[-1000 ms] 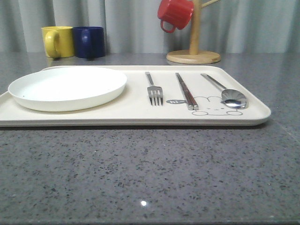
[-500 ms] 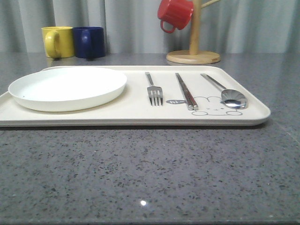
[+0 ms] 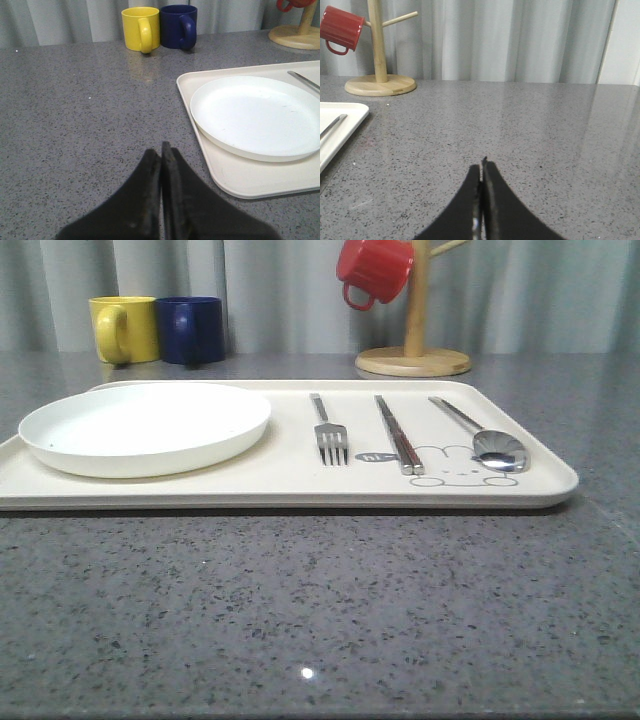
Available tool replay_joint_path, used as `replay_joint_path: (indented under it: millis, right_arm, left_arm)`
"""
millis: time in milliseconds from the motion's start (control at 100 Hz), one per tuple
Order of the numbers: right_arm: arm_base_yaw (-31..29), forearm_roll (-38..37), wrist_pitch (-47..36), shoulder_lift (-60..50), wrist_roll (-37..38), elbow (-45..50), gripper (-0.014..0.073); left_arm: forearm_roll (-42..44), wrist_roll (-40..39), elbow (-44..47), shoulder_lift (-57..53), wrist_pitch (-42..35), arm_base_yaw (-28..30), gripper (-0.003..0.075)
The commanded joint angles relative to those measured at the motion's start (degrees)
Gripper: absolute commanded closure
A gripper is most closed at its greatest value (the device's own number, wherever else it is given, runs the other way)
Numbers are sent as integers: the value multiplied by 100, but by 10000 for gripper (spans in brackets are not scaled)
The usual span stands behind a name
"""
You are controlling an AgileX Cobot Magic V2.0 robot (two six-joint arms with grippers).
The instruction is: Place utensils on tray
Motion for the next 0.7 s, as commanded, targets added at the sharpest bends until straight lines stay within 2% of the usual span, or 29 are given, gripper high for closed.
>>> replay_joint_path:
  millis: [0,600,690]
  right_arm:
    - [10,-48,-457,-15,-61,16,656]
    - [10,-48,-457,-15,-61,16,656]
    - [10,-48,-457,-15,-61,16,656]
  left_arm:
    - [-26,-8,-143,57,-407,-30,739]
    - [3,-21,-113,47,-407,-30,739]
    - [47,-32,20,-3,-595,-30,739]
